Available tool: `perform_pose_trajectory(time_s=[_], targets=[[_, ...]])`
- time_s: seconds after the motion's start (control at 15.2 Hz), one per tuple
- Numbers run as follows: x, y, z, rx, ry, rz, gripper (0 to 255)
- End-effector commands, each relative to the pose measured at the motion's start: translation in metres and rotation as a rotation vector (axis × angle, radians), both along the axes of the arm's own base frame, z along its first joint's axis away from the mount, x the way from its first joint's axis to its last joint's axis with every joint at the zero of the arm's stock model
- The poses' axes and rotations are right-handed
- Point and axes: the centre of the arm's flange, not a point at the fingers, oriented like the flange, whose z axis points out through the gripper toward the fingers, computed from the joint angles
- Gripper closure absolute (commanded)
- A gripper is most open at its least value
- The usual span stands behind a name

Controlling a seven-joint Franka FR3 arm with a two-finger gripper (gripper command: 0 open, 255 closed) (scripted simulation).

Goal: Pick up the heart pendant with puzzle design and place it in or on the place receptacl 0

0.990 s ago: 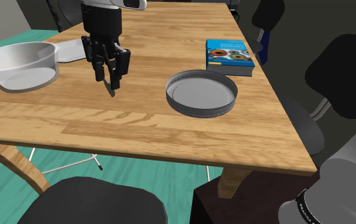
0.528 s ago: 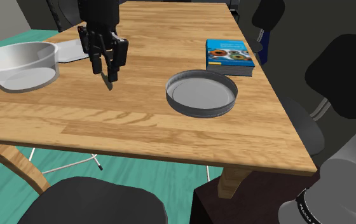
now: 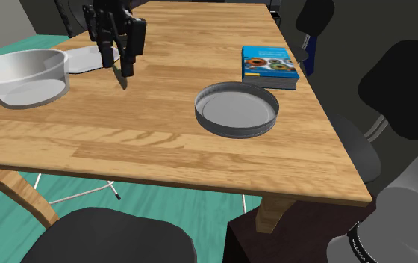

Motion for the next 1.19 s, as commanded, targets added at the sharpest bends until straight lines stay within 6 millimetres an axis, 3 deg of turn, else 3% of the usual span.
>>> perform_pose_trajectory(time_s=[0.0, 0.33, 1.12], targets=[[0.001, 0.0, 0.01, 0.0, 0.0, 0.0, 255], [0.001, 0.0, 0.036, 0.0, 0.0, 0.0, 255], [-0.061, -0.145, 0.054, 0.0, 0.0, 0.0, 255]])
